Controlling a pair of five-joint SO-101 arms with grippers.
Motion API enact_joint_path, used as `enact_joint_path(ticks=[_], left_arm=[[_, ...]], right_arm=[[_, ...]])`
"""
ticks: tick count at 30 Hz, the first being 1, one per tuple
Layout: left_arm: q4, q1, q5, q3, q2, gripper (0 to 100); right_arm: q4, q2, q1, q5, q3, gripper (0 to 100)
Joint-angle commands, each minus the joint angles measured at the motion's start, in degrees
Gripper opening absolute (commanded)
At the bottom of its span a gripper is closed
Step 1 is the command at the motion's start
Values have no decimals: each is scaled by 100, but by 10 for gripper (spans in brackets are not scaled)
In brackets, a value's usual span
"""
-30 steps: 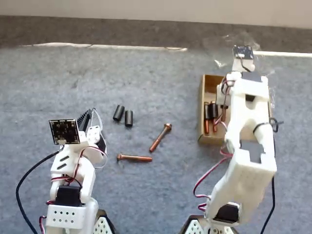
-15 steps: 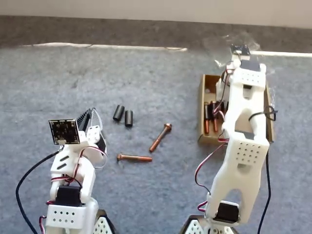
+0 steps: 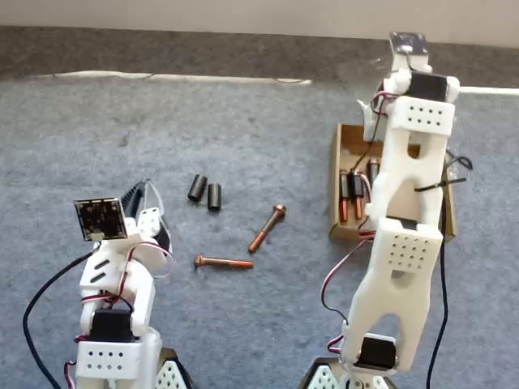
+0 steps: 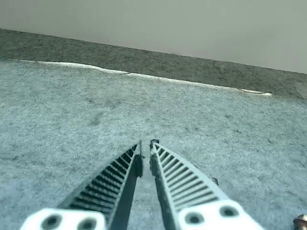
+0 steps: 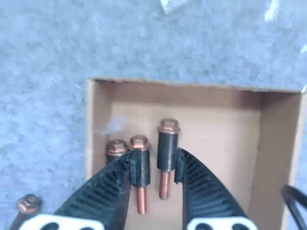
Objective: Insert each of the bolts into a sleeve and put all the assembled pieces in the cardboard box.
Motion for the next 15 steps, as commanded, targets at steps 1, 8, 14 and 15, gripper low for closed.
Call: enact_joint_path(ticks=[1, 8, 14, 15], left_arm=[[-141, -215, 35, 127, -75, 50], [-132, -224, 35, 127, -75, 51], [-141, -365, 35, 127, -75, 52], [-141, -418, 35, 127, -75, 52]], right_arm=[[136, -163, -391, 44, -365, 98], [136, -629, -998, -475, -303, 98], [127, -2018, -1851, -475, 1033, 98], [127, -2290, -2035, -475, 1376, 98]])
